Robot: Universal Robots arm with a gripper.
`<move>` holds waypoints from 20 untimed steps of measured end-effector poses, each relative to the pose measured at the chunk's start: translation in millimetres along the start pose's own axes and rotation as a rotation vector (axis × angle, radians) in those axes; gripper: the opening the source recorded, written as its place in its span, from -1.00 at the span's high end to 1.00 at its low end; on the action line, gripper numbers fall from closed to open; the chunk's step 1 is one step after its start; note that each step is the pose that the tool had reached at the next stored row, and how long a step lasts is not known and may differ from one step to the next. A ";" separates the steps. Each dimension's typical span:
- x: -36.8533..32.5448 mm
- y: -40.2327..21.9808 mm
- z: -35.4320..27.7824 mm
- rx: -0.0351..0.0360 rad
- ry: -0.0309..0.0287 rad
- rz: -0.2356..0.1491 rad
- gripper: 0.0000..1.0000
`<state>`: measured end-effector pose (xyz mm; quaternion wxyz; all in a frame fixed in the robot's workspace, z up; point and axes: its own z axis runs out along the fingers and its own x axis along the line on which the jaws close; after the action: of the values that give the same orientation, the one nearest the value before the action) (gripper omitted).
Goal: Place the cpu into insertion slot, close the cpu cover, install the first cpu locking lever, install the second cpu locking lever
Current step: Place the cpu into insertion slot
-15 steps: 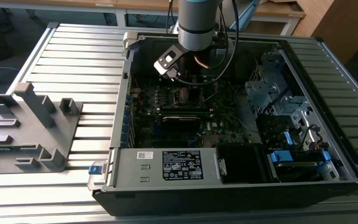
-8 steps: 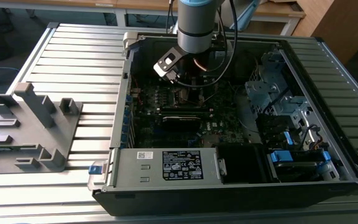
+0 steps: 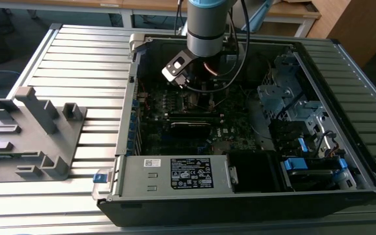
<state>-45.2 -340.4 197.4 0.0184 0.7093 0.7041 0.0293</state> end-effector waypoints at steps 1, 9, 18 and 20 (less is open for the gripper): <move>0.0 0.0 0.6 0.0000 -0.0001 0.000 -0.08; 0.0 -0.5 1.2 0.0000 -0.0001 0.000 -0.08; -0.1 -1.5 2.9 0.0001 -0.0002 0.000 -0.08; 0.7 -1.6 3.0 -0.0001 0.0001 0.000 -0.08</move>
<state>-46.6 -339.7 194.3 0.0183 0.7093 0.7040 0.0293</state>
